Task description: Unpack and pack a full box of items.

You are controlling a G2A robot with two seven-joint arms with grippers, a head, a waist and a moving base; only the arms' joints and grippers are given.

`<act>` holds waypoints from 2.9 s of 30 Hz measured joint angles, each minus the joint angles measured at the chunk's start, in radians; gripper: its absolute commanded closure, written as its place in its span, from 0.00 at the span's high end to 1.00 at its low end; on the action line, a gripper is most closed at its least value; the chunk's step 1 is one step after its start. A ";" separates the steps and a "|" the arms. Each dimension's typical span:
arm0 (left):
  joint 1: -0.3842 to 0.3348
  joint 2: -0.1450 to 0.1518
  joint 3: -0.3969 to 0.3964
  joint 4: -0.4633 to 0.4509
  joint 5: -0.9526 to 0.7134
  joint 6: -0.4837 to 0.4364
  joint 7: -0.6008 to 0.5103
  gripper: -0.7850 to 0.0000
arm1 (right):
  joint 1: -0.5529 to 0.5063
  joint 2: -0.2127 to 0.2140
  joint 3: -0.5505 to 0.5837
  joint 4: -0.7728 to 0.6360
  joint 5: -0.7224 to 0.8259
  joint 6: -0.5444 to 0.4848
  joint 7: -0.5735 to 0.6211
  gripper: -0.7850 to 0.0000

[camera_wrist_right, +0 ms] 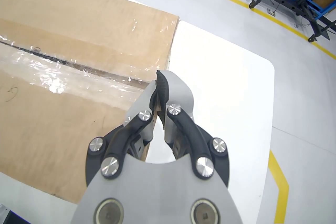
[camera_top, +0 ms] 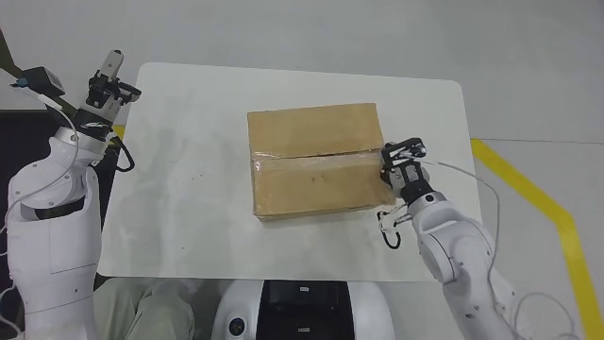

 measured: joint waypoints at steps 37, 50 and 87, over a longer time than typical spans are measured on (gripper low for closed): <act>0.000 0.000 0.000 0.000 0.000 0.000 0.000 1.00 | 0.011 -0.008 0.017 -0.090 -0.163 0.041 0.135 0.38; 0.000 0.000 0.000 0.000 0.000 0.000 0.000 1.00 | 0.044 -0.016 -0.034 -0.184 -0.085 -0.042 0.136 0.00; 0.000 0.000 0.000 0.000 0.000 0.000 0.000 1.00 | 0.318 -0.104 -0.333 0.058 0.590 -0.028 0.232 0.00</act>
